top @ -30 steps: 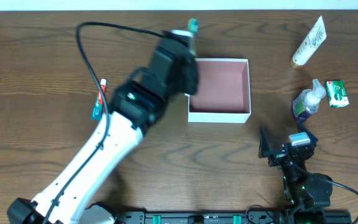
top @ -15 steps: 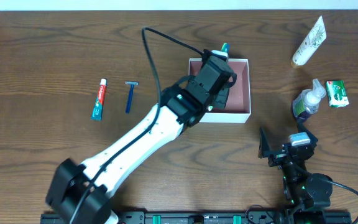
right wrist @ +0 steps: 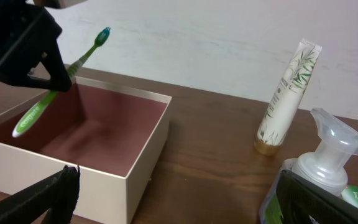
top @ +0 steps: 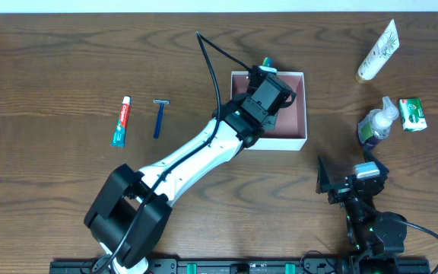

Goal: Pack container
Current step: 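Lift the toothbrush and carry it into the box with left gripper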

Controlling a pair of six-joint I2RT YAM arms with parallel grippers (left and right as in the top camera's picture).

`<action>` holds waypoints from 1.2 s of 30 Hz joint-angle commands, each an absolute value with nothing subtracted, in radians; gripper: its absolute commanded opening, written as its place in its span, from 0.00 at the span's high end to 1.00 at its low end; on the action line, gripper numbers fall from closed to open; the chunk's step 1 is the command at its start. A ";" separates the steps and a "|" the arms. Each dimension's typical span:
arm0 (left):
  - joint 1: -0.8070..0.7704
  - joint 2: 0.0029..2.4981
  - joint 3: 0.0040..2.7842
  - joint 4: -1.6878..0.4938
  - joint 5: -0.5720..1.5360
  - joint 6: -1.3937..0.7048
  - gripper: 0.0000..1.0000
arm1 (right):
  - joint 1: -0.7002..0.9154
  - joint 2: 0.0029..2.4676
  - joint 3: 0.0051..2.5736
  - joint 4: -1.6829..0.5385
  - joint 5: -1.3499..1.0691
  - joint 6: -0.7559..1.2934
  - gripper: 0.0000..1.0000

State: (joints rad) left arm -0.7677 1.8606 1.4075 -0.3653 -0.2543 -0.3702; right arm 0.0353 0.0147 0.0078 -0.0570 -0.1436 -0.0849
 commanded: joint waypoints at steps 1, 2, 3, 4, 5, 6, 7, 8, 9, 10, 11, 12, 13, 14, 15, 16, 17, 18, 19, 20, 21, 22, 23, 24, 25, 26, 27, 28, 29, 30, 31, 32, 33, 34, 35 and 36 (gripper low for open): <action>-0.734 1.876 1.419 -0.349 -0.308 -0.379 0.94 | 0.043 0.013 0.006 -0.060 -0.154 -0.091 0.01; -0.724 1.879 1.419 -0.342 -0.308 -0.379 0.94 | 0.043 0.013 0.006 -0.060 -0.154 -0.091 0.01; -0.715 1.881 1.419 -0.334 -0.308 -0.379 0.94 | 0.043 0.013 0.006 -0.060 -0.154 -0.091 0.01; -0.706 1.882 1.419 -0.326 -0.307 -0.379 0.94 | 0.043 0.013 0.006 -0.060 -0.154 -0.091 0.01; -0.698 1.884 1.419 -0.318 -0.301 -0.379 0.94 | 0.043 0.013 0.006 -0.060 -0.154 -0.091 0.01; -0.689 1.885 1.419 -0.308 -0.284 -0.379 0.94 | 0.043 0.013 0.006 -0.060 -0.154 -0.091 0.01; -0.686 1.885 1.419 -0.304 -0.273 -0.379 0.94 | 0.043 0.013 0.006 -0.060 -0.154 -0.091 0.01; -0.683 1.885 1.419 -0.300 -0.255 -0.379 0.94 | 0.043 0.013 0.006 -0.060 -0.154 -0.091 0.01; -0.682 1.885 1.419 -0.297 -0.246 -0.379 0.94 | 0.043 0.013 0.006 -0.060 -0.154 -0.091 0.01; -0.682 1.885 1.419 -0.296 -0.243 -0.379 0.94 | 0.043 0.013 0.006 -0.060 -0.154 -0.091 0.01; -0.683 1.886 1.419 -0.296 -0.243 -0.379 0.94 | 0.043 0.013 0.006 -0.060 -0.154 -0.091 0.01; -0.685 1.888 1.419 -0.296 -0.243 -0.379 0.94 | 0.043 0.013 0.006 -0.060 -0.154 -0.091 0.01; -0.686 1.890 1.419 -0.297 -0.243 -0.379 0.94 | 0.043 0.013 0.006 -0.060 -0.154 -0.091 0.01; -0.686 1.894 1.419 -0.297 -0.242 -0.379 0.94 | 0.043 0.013 0.006 -0.060 -0.154 -0.091 0.01; -0.686 1.900 1.419 -0.297 -0.242 -0.379 0.94 | 0.043 0.013 0.006 -0.060 -0.154 -0.091 0.01; -0.686 1.908 1.419 -0.297 -0.234 -0.379 0.94 | 0.043 0.013 0.006 -0.060 -0.154 -0.091 0.01; -0.686 1.916 1.419 -0.297 -0.225 -0.379 0.94 | 0.043 0.013 0.006 -0.060 -0.154 -0.091 0.01; -0.685 1.924 1.419 -0.296 -0.218 -0.379 0.94 | 0.043 0.013 0.006 -0.060 -0.154 -0.091 0.01; -0.686 1.934 1.419 -0.296 -0.217 -0.379 0.94 | 0.043 0.013 0.006 -0.060 -0.154 -0.091 0.01; -0.686 1.940 1.419 -0.296 -0.217 -0.379 0.94 | 0.043 0.013 0.006 -0.060 -0.154 -0.091 0.01; -0.686 1.947 1.419 -0.297 -0.217 -0.379 0.94 | 0.043 0.013 0.006 -0.060 -0.154 -0.091 0.01; -0.686 1.953 1.419 -0.297 -0.217 -0.379 0.94 | 0.043 0.013 0.006 -0.060 -0.154 -0.091 0.01; -0.686 1.955 1.419 -0.298 -0.216 -0.379 0.94 | 0.043 0.013 0.006 -0.060 -0.154 -0.091 0.01; -0.686 1.957 1.419 -0.303 -0.216 -0.379 0.94 | 0.043 0.013 0.006 -0.060 -0.154 -0.091 0.01; -0.686 1.957 1.419 -0.311 -0.216 -0.380 0.94 | 0.043 0.013 0.006 -0.060 -0.154 -0.091 0.01; -0.686 1.957 1.419 -0.320 -0.211 -0.380 0.94 | 0.043 0.013 0.006 -0.060 -0.154 -0.091 0.01; -0.686 1.957 1.419 -0.326 -0.208 -0.380 0.94 | 0.043 0.013 0.006 -0.060 -0.154 -0.091 0.01; -0.686 1.957 1.419 -0.336 -0.208 -0.380 0.94 | 0.043 0.013 0.006 -0.060 -0.154 -0.091 0.01; -0.686 1.957 1.419 -0.344 -0.208 -0.380 0.94 | 0.043 0.013 0.006 -0.060 -0.154 -0.091 0.01; -0.686 1.957 1.419 -0.352 -0.208 -0.380 0.94 | 0.043 0.013 0.006 -0.060 -0.154 -0.091 0.01; -0.686 1.957 1.419 -0.358 -0.205 -0.380 0.94 | 0.043 0.013 0.006 -0.060 -0.154 -0.091 0.01; -0.686 1.957 1.419 -0.363 -0.198 -0.380 0.94 | 0.043 0.013 0.006 -0.060 -0.154 -0.091 0.01; -0.686 1.957 1.419 -0.365 -0.186 -0.380 0.94 | 0.043 0.013 0.006 -0.060 -0.154 -0.091 0.01; -0.685 1.957 1.419 -0.366 -0.174 -0.379 0.94 | 0.043 0.013 0.006 -0.060 -0.154 -0.091 0.01; -0.686 1.959 1.419 -0.366 -0.163 -0.380 0.94 | 0.043 0.013 0.006 -0.060 -0.154 -0.091 0.01; -0.686 1.961 1.419 -0.365 -0.156 -0.380 0.94 | 0.043 0.013 0.006 -0.060 -0.154 -0.091 0.01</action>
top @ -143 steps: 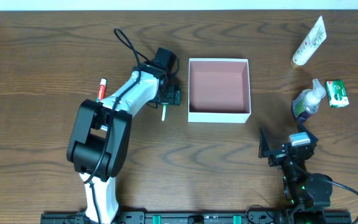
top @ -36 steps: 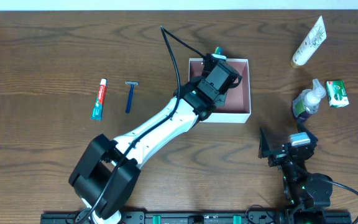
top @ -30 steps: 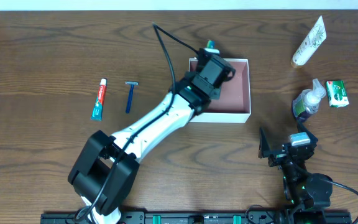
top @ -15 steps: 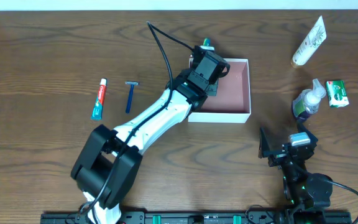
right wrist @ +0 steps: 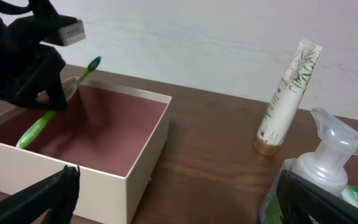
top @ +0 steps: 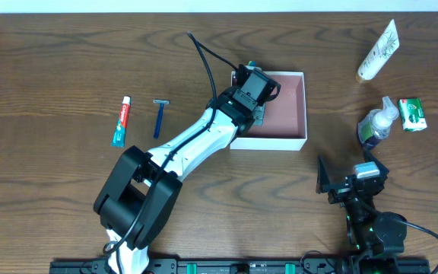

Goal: Pack container
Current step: 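Lift the toothbrush and carry it into the box with left gripper, then open the left gripper to release the toothbrush in the box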

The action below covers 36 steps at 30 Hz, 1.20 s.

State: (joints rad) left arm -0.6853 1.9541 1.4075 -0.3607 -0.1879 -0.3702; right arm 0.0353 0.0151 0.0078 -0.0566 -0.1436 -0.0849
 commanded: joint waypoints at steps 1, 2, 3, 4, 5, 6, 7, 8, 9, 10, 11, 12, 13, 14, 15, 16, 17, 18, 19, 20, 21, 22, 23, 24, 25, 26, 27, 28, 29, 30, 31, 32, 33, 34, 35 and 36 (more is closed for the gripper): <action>-0.686 1.963 1.419 -0.365 -0.151 -0.380 0.94 | 0.043 0.013 0.006 -0.060 -0.154 -0.091 0.01; -0.686 1.967 1.419 -0.365 -0.141 -0.380 0.94 | 0.043 0.013 0.006 -0.060 -0.154 -0.091 0.01; -0.686 1.971 1.419 -0.366 -0.130 -0.380 0.94 | 0.043 0.013 0.006 -0.060 -0.154 -0.091 0.01; -0.686 1.975 1.419 -0.366 -0.115 -0.380 0.94 | 0.043 0.013 0.006 -0.060 -0.154 -0.091 0.01; -0.686 1.979 1.419 -0.369 -0.102 -0.380 0.94 | 0.043 0.013 0.006 -0.060 -0.154 -0.091 0.01; -0.686 1.982 1.419 -0.371 -0.093 -0.380 0.94 | 0.043 0.013 0.006 -0.060 -0.154 -0.091 0.01; -0.686 1.986 1.419 -0.374 -0.088 -0.381 0.94 | 0.043 0.013 0.006 -0.060 -0.154 -0.091 0.01; -0.686 1.988 1.419 -0.379 -0.088 -0.381 0.94 | 0.043 0.013 0.006 -0.060 -0.154 -0.091 0.01; -0.686 1.989 1.419 -0.383 -0.088 -0.381 0.94 | 0.043 0.013 0.006 -0.060 -0.154 -0.091 0.01; -0.686 1.989 1.419 -0.387 -0.089 -0.381 0.94 | 0.043 0.013 0.006 -0.060 -0.154 -0.091 0.01; -0.686 1.989 1.419 -0.389 -0.089 -0.381 0.94 | 0.043 0.013 0.006 -0.060 -0.154 -0.091 0.01; -0.686 1.989 1.419 -0.392 -0.089 -0.380 0.94 | 0.043 0.013 0.006 -0.060 -0.154 -0.091 0.01; -0.686 1.989 1.419 -0.396 -0.089 -0.381 0.94 | 0.043 0.013 0.006 -0.060 -0.154 -0.091 0.01; -0.686 1.989 1.419 -0.402 -0.089 -0.380 0.94 | 0.043 0.013 0.006 -0.060 -0.154 -0.091 0.01; -0.686 1.989 1.419 -0.406 -0.089 -0.380 0.94 | 0.043 0.013 0.006 -0.060 -0.154 -0.091 0.01; -0.686 1.990 1.419 -0.411 -0.089 -0.380 0.94 | 0.043 0.013 0.006 -0.060 -0.154 -0.091 0.01; -0.686 1.990 1.419 -0.413 -0.089 -0.380 0.94 | 0.043 0.013 0.006 -0.060 -0.154 -0.091 0.01; -0.686 1.990 1.419 -0.415 -0.089 -0.380 0.94 | 0.043 0.013 0.006 -0.060 -0.154 -0.091 0.01; -0.686 1.990 1.419 -0.416 -0.089 -0.380 0.93 | 0.043 0.013 0.006 -0.060 -0.154 -0.091 0.01; -0.686 1.990 1.419 -0.417 -0.089 -0.380 0.94 | 0.043 0.013 0.006 -0.060 -0.154 -0.091 0.01; -0.686 1.990 1.419 -0.418 -0.089 -0.380 0.94 | 0.043 0.013 0.006 -0.060 -0.154 -0.091 0.01; -0.686 1.990 1.419 -0.418 -0.089 -0.380 0.93 | 0.043 0.013 0.006 -0.060 -0.154 -0.091 0.01; -0.686 1.991 1.419 -0.418 -0.089 -0.381 0.94 | 0.043 0.013 0.006 -0.060 -0.154 -0.091 0.01; -0.686 1.992 1.419 -0.418 -0.089 -0.381 0.94 | 0.043 0.013 0.006 -0.060 -0.154 -0.091 0.01; -0.686 1.995 1.419 -0.418 -0.089 -0.381 0.93 | 0.043 0.013 0.006 -0.060 -0.154 -0.091 0.01; -0.686 1.997 1.419 -0.418 -0.089 -0.381 0.93 | 0.043 0.013 0.006 -0.060 -0.154 -0.091 0.01; -0.686 2.001 1.419 -0.418 -0.089 -0.381 0.91 | 0.043 0.013 0.006 -0.060 -0.154 -0.091 0.01; -0.686 2.006 1.419 -0.418 -0.089 -0.381 0.89 | 0.043 0.013 0.006 -0.060 -0.154 -0.091 0.01; -0.686 2.009 1.419 -0.418 -0.089 -0.381 0.88 | 0.043 0.013 0.006 -0.060 -0.154 -0.091 0.01; -0.686 2.014 1.419 -0.418 -0.088 -0.381 0.88 | 0.043 0.013 0.006 -0.060 -0.154 -0.091 0.01; -0.686 2.017 1.419 -0.418 -0.088 -0.381 0.88 | 0.043 0.013 0.006 -0.060 -0.154 -0.091 0.01; -0.686 2.020 1.419 -0.418 -0.088 -0.381 0.88 | 0.043 0.013 0.006 -0.060 -0.154 -0.091 0.01; -0.686 2.020 1.418 -0.418 -0.088 -0.381 0.88 | 0.043 0.013 0.006 -0.060 -0.154 -0.091 0.01; -0.686 2.020 1.418 -0.418 -0.088 -0.381 0.88 | 0.043 0.013 0.006 -0.060 -0.154 -0.091 0.01; -0.686 2.020 1.418 -0.416 -0.089 -0.380 0.88 | 0.043 0.013 0.006 -0.060 -0.154 -0.091 0.01; -0.686 2.020 1.418 -0.414 -0.089 -0.380 0.88 | 0.043 0.013 0.006 -0.060 -0.154 -0.091 0.01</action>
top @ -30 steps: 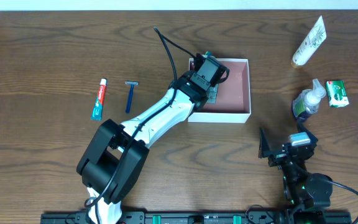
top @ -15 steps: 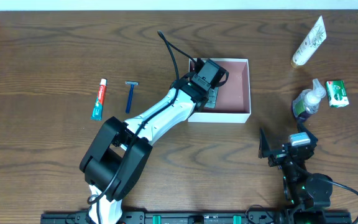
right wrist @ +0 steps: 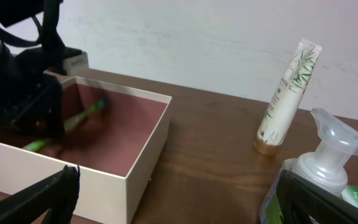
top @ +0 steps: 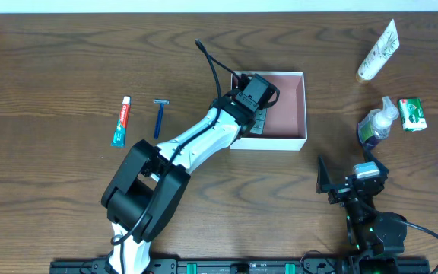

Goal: Pack container
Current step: 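Open the left gripper to release the toothbrush in the box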

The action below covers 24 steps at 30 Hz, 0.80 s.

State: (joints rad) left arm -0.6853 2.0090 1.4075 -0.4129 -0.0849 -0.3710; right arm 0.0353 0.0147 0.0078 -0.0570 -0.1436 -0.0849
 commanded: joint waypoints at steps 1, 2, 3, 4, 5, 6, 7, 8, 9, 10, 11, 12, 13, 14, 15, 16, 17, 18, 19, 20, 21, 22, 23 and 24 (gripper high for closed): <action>-0.686 2.020 1.418 -0.414 -0.089 -0.380 0.88 | 0.043 0.013 0.006 -0.060 -0.154 -0.091 0.01; -0.686 2.020 1.418 -0.414 -0.089 -0.380 0.88 | 0.043 0.013 0.006 -0.060 -0.154 -0.091 0.01; -0.686 2.020 1.418 -0.414 -0.089 -0.380 0.88 | 0.043 0.013 0.006 -0.060 -0.154 -0.091 0.01; -0.686 2.020 1.418 -0.414 -0.089 -0.380 0.88 | 0.043 0.013 0.006 -0.060 -0.154 -0.091 0.01; -0.686 2.020 1.418 -0.414 -0.089 -0.380 0.88 | 0.043 0.013 0.006 -0.060 -0.154 -0.091 0.01; -0.686 2.020 1.418 -0.414 -0.089 -0.380 0.88 | 0.043 0.013 0.006 -0.060 -0.154 -0.091 0.01; -0.686 2.020 1.418 -0.414 -0.089 -0.380 0.88 | 0.043 0.013 0.006 -0.060 -0.154 -0.091 0.01; -0.686 2.020 1.418 -0.414 -0.089 -0.380 0.88 | 0.043 0.013 0.006 -0.060 -0.154 -0.091 0.01; -0.686 2.020 1.418 -0.414 -0.089 -0.380 0.88 | 0.043 0.013 0.006 -0.060 -0.154 -0.091 0.01; -0.686 2.020 1.418 -0.414 -0.089 -0.380 0.88 | 0.043 0.013 0.006 -0.060 -0.154 -0.091 0.01; -0.686 2.020 1.418 -0.413 -0.089 -0.380 0.88 | 0.043 0.013 0.006 -0.060 -0.154 -0.091 0.01; -0.686 2.020 1.418 -0.413 -0.089 -0.380 0.88 | 0.042 0.013 0.006 -0.060 -0.154 -0.091 0.01; -0.686 2.020 1.418 -0.413 -0.089 -0.380 0.88 | 0.043 0.013 0.006 -0.060 -0.154 -0.091 0.01; -0.686 2.020 1.418 -0.410 -0.089 -0.380 0.88 | 0.043 0.013 0.006 -0.060 -0.154 -0.091 0.01; -0.686 2.019 1.418 -0.408 -0.089 -0.380 0.88 | 0.043 0.013 0.006 -0.060 -0.154 -0.091 0.01; -0.686 2.017 1.419 -0.404 -0.089 -0.379 0.88 | 0.043 0.013 0.006 -0.060 -0.154 -0.091 0.01; -0.686 2.015 1.422 -0.402 -0.089 -0.379 0.88 | 0.043 0.013 0.006 -0.060 -0.154 -0.091 0.01; -0.686 2.012 1.427 -0.402 -0.089 -0.379 0.87 | 0.043 0.013 0.006 -0.060 -0.154 -0.091 0.01; -0.686 2.007 1.434 -0.403 -0.088 -0.379 0.86 | 0.043 0.013 0.006 -0.060 -0.154 -0.091 0.01; -0.686 2.002 1.443 -0.403 -0.087 -0.379 0.84 | 0.043 0.013 0.006 -0.060 -0.154 -0.091 0.01; -0.686 1.995 1.451 -0.403 -0.085 -0.379 0.83 | 0.043 0.013 0.006 -0.060 -0.154 -0.091 0.01; -0.686 1.988 1.458 -0.403 -0.085 -0.379 0.83 | 0.043 0.013 0.006 -0.060 -0.154 -0.091 0.01; -0.686 1.980 1.465 -0.403 -0.085 -0.375 0.83 | 0.043 0.013 0.006 -0.060 -0.154 -0.091 0.01; -0.686 1.970 1.473 -0.404 -0.085 -0.375 0.83 | 0.043 0.013 0.006 -0.060 -0.154 -0.091 0.01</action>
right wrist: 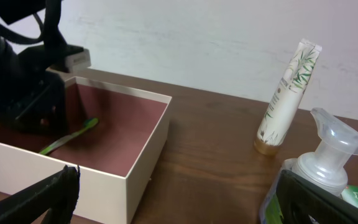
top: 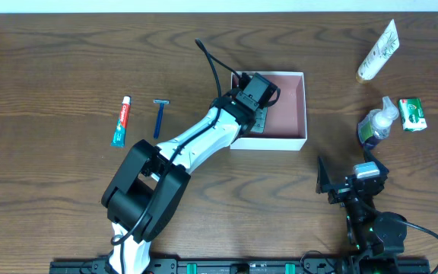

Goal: Pack container
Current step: 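Open the left gripper to release the toothbrush in the box, then move the left gripper over the blue razor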

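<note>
The white box with a maroon inside point(top: 304, 106) stands at the table's middle back. A green toothbrush point(right wrist: 70, 135) lies on its floor near the left wall. My left gripper point(top: 254, 116) is down inside the box's left half, right above the brush's handle end, and looks open, with the brush free of it. My right gripper point(top: 348, 183) rests open near the front right edge, nothing between its fingers, facing the box wall point(right wrist: 148, 149).
A toothpaste tube point(top: 122, 121) and a blue razor point(top: 159, 117) lie to the left of the box. At the right are a white tube point(top: 377, 50), a pump bottle point(top: 376, 122) and a green packet point(top: 412, 113).
The toothbrush, which was tilted with its head raised in the box, now lies flat on the box floor. Both arms are where they were.
My left gripper held the green toothbrush slanted above the box's far left corner. It then had the brush lower at the left wall, then down inside the box. Now the brush lies on the floor. The right arm has stayed still.
</note>
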Controlling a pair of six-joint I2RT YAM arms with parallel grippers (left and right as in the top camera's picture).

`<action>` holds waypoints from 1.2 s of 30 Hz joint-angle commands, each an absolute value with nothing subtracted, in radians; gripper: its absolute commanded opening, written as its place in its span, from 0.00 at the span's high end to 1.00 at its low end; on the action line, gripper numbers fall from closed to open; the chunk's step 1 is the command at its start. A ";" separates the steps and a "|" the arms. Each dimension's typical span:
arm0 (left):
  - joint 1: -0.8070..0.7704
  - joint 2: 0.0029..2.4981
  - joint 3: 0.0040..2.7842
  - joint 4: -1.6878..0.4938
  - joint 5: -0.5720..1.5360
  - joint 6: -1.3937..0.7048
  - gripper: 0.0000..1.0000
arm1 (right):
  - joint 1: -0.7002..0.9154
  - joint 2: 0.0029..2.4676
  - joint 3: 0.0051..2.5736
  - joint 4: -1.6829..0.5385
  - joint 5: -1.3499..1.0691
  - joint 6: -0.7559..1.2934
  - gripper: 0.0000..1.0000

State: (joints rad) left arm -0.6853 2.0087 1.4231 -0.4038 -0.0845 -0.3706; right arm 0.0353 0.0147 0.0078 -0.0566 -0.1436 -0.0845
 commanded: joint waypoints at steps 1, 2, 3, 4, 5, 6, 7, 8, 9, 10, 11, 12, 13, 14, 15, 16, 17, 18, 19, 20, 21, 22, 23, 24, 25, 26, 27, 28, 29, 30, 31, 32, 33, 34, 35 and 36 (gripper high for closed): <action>-0.686 1.958 1.483 -0.407 -0.084 -0.375 0.83 | 0.043 0.013 0.006 -0.060 -0.154 -0.091 0.01; -0.686 1.946 1.493 -0.413 -0.082 -0.374 0.83 | 0.043 0.013 0.006 -0.060 -0.154 -0.091 0.01; -0.686 1.934 1.504 -0.420 -0.072 -0.364 0.83 | 0.043 0.013 0.006 -0.060 -0.154 -0.091 0.01; -0.686 1.917 1.519 -0.430 -0.056 -0.352 0.83 | 0.043 0.013 0.006 -0.060 -0.154 -0.091 0.01; -0.685 1.899 1.533 -0.441 -0.051 -0.349 0.83 | 0.043 0.013 0.006 -0.060 -0.154 -0.091 0.01; -0.685 1.877 1.549 -0.453 -0.052 -0.345 0.83 | 0.043 0.013 0.006 -0.060 -0.154 -0.091 0.01; -0.683 1.848 1.564 -0.466 -0.052 -0.332 0.83 | 0.043 0.013 0.006 -0.060 -0.154 -0.091 0.01; -0.683 1.827 1.571 -0.473 -0.052 -0.321 0.83 | 0.043 0.013 0.006 -0.060 -0.154 -0.091 0.01; -0.681 1.802 1.577 -0.481 -0.052 -0.308 0.77 | 0.043 0.013 0.006 -0.060 -0.154 -0.091 0.01; -0.676 1.768 1.580 -0.495 -0.053 -0.294 0.75 | 0.043 0.013 0.006 -0.060 -0.154 -0.091 0.01; -0.669 1.735 1.580 -0.517 -0.058 -0.275 0.74 | 0.043 0.013 0.006 -0.060 -0.154 -0.091 0.01; -0.661 1.707 1.580 -0.546 -0.080 -0.261 0.72 | 0.043 0.013 0.006 -0.060 -0.154 -0.091 0.01; -0.649 1.678 1.580 -0.588 -0.129 -0.251 0.72 | 0.043 0.013 0.006 -0.060 -0.154 -0.091 0.01; -0.637 1.656 1.580 -0.629 -0.183 -0.244 0.72 | 0.043 0.013 0.006 -0.060 -0.154 -0.091 0.01; -0.616 1.631 1.580 -0.687 -0.268 -0.242 0.72 | 0.043 0.013 0.006 -0.060 -0.154 -0.091 0.01; -0.596 1.618 1.579 -0.729 -0.321 -0.242 0.72 | 0.043 0.013 0.006 -0.060 -0.154 -0.091 0.01; -0.569 1.609 1.579 -0.775 -0.361 -0.242 0.70 | 0.043 0.013 0.006 -0.060 -0.154 -0.091 0.01; -0.542 1.604 1.579 -0.813 -0.372 -0.242 0.65 | 0.043 0.013 0.006 -0.060 -0.154 -0.091 0.01; -0.507 1.604 1.579 -0.853 -0.371 -0.244 0.63 | 0.043 0.013 0.006 -0.060 -0.154 -0.091 0.01; -0.477 1.605 1.578 -0.883 -0.367 -0.244 0.60 | 0.043 0.013 0.006 -0.060 -0.154 -0.091 0.01; -0.447 1.608 1.571 -0.906 -0.361 -0.244 0.57 | 0.042 0.013 0.006 -0.060 -0.154 -0.091 0.01; -0.406 1.613 1.559 -0.925 -0.340 -0.244 0.55 | 0.043 0.013 0.006 -0.060 -0.154 -0.091 0.01; -0.370 1.617 1.548 -0.932 -0.311 -0.244 0.54 | 0.043 0.013 0.006 -0.060 -0.154 -0.091 0.01; -0.334 1.625 1.535 -0.932 -0.274 -0.242 0.52 | 0.043 0.013 0.006 -0.060 -0.154 -0.091 0.01; -0.303 1.632 1.525 -0.929 -0.242 -0.236 0.51 | 0.043 0.013 0.006 -0.060 -0.154 -0.091 0.01; -0.273 1.642 1.516 -0.926 -0.211 -0.226 0.51 | 0.043 0.013 0.006 -0.060 -0.154 -0.091 0.01; -0.241 1.652 1.506 -0.917 -0.183 -0.210 0.52 | 0.043 0.013 0.006 -0.060 -0.154 -0.091 0.01; -0.212 1.666 1.498 -0.908 -0.158 -0.191 0.51 | 0.043 0.013 0.006 -0.060 -0.154 -0.091 0.01; -0.187 1.681 1.494 -0.902 -0.132 -0.170 0.50 | 0.043 0.013 0.006 -0.060 -0.154 -0.091 0.01; -0.162 1.700 1.494 -0.899 -0.095 -0.142 0.49 | 0.043 0.013 0.006 -0.060 -0.154 -0.091 0.01; -0.144 1.718 1.494 -0.896 -0.062 -0.117 0.48 | 0.043 0.013 0.006 -0.060 -0.154 -0.091 0.01; -0.127 1.738 1.494 -0.894 -0.027 -0.093 0.47 | 0.043 0.013 0.006 -0.060 -0.154 -0.091 0.01; -0.116 1.756 1.494 -0.893 -0.007 -0.077 0.47 | 0.043 0.013 0.006 -0.060 -0.154 -0.091 0.01; -0.107 1.777 1.494 -0.892 -0.002 -0.075 0.47 | 0.043 0.013 0.006 -0.060 -0.154 -0.091 0.01; -0.104 1.794 1.494 -0.892 -0.002 -0.074 0.47 | 0.043 0.013 0.006 -0.060 -0.154 -0.091 0.01; -0.102 1.815 1.494 -0.892 -0.002 -0.069 0.47 | 0.043 0.013 0.006 -0.060 -0.154 -0.091 0.01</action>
